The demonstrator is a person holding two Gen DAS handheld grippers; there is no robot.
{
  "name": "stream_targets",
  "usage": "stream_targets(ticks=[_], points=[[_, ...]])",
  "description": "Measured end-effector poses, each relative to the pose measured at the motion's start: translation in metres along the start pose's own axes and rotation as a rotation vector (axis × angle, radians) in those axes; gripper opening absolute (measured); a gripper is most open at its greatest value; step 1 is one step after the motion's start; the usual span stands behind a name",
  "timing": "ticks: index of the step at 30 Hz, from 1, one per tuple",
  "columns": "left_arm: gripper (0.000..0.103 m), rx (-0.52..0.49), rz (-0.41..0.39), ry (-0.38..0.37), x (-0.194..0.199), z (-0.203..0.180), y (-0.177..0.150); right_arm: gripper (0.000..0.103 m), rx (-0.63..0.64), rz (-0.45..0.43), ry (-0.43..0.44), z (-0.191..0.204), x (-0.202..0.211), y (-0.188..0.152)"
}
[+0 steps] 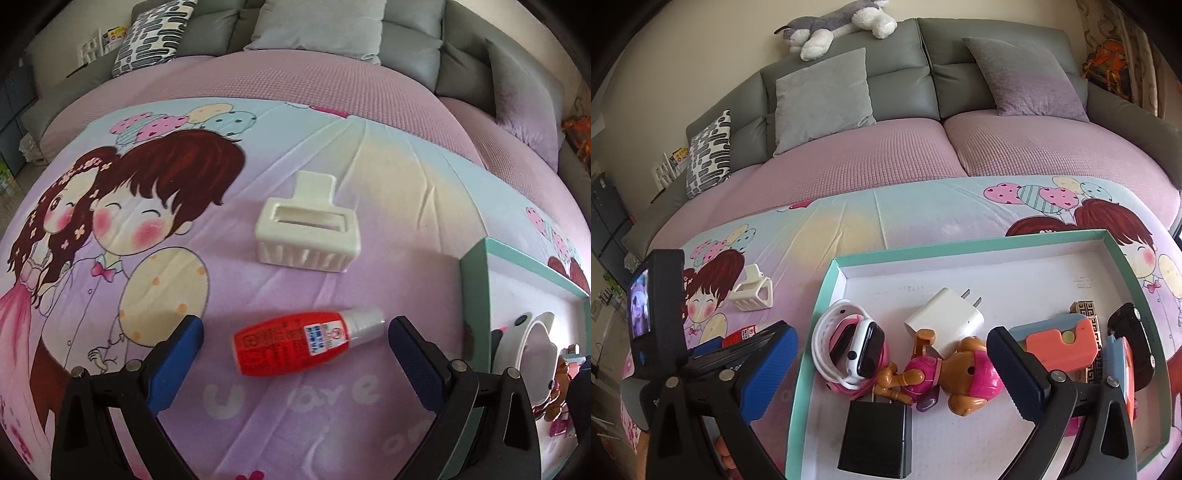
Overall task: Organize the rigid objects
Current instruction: 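Grasp the red glue bottle with the left tool while the right tool grasps the white hair clip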
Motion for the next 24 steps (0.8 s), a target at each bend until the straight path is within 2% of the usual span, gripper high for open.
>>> stream_targets(ticks=[6,15,20,24], points=[[0.1,0.021,0.014,-0.005,0.0,0.016,-0.004,0.103,0.033,0.007,-0.011,0.008,-0.003,0.002],[0.099,0.056,0.008,-0.044,-0.001,0.031,-0.004,0.103,0.114,0.013,0.048,0.047,-0.021,0.014],[0.085,0.058,-0.007,-0.051,0.0,0.036,-0.003,0.103,0.163,0.032,0.095,0.067,-0.04,0.022],[0.079,0.07,-0.008,-0.071,0.0,0.042,-0.002,0.103,0.184,0.059,0.122,0.078,-0.058,0.027]])
Point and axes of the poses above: each gripper's, at about its wrist camera, not at the fingertips, and x roughly against the way its jaws point, z to its left, y to its top, the point moved 7 cm from there along -x, roughly the way its jaws point, and after that the axes turned 13 degrees about y, right-handed, at the moved point
